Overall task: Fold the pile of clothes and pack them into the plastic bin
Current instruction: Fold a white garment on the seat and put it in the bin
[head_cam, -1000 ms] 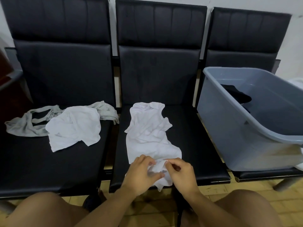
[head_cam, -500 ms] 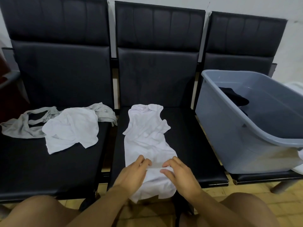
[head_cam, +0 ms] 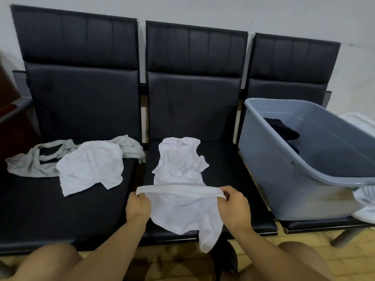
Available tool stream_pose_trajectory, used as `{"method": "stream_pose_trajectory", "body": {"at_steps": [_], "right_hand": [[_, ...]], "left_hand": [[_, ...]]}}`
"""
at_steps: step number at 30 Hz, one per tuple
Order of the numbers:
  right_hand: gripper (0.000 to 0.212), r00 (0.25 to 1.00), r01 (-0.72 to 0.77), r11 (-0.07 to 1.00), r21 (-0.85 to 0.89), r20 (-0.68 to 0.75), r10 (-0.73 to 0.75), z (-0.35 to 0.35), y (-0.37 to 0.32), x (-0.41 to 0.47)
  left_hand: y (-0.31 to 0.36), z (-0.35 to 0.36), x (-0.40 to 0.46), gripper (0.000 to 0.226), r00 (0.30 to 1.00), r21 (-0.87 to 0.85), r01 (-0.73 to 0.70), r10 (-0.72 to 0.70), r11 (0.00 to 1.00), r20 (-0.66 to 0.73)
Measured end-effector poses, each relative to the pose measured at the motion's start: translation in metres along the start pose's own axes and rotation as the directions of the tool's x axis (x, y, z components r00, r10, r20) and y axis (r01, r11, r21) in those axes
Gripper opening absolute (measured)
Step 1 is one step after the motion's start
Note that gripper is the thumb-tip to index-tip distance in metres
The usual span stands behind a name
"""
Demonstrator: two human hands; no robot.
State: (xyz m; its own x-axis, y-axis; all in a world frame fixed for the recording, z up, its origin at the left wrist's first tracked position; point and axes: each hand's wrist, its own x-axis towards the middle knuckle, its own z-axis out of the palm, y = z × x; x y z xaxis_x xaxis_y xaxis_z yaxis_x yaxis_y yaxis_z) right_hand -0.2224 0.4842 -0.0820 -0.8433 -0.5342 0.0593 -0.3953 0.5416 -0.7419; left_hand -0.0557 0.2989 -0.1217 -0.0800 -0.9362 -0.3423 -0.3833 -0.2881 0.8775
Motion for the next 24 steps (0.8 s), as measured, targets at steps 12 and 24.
{"method": "stream_pose_trajectory", "body": {"at_steps": [12, 24], "right_hand": [[0.071, 0.895, 0.444, 0.604, -0.662, 0.358, -0.266, -0.033, 0.027, 0.007], [0.028, 0.996, -0.068, 0.78, -0.622, 0.001, 0.089, -0.092, 0.032, 0.028]], "left_hand": [[0.025, -0.04, 0.0, 0.009, 0.907, 0.047, -0.298, 0.267, 0.953, 0.326], [0.026, -0.134, 0.049, 0.039, 0.833, 0.681, -0.474, 0.536, 0.558, 0.141]]}}
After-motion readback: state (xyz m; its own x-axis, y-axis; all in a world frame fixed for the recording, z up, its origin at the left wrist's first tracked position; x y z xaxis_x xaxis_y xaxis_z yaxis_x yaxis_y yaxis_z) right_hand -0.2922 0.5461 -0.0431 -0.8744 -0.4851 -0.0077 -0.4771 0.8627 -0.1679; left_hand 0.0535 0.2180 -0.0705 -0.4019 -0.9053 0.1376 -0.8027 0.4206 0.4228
